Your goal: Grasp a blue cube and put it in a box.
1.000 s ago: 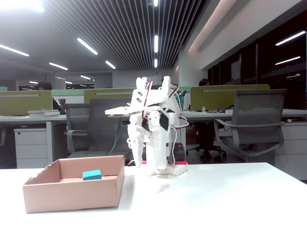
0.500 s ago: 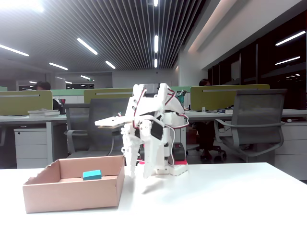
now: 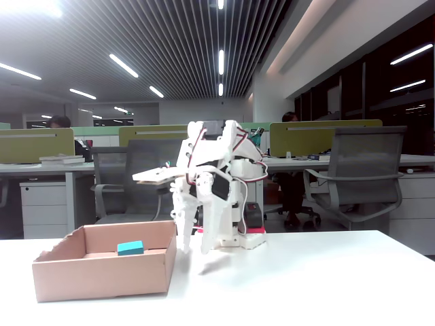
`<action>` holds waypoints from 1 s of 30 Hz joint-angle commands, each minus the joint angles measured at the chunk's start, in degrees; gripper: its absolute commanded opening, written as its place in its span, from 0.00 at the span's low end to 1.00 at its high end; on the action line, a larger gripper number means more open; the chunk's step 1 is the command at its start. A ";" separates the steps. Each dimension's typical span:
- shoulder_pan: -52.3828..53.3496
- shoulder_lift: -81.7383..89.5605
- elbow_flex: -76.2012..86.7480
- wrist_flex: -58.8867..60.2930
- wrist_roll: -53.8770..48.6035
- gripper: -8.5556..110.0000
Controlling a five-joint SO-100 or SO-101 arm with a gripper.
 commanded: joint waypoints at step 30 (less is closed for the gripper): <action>0.79 0.09 -0.44 -1.76 2.55 0.20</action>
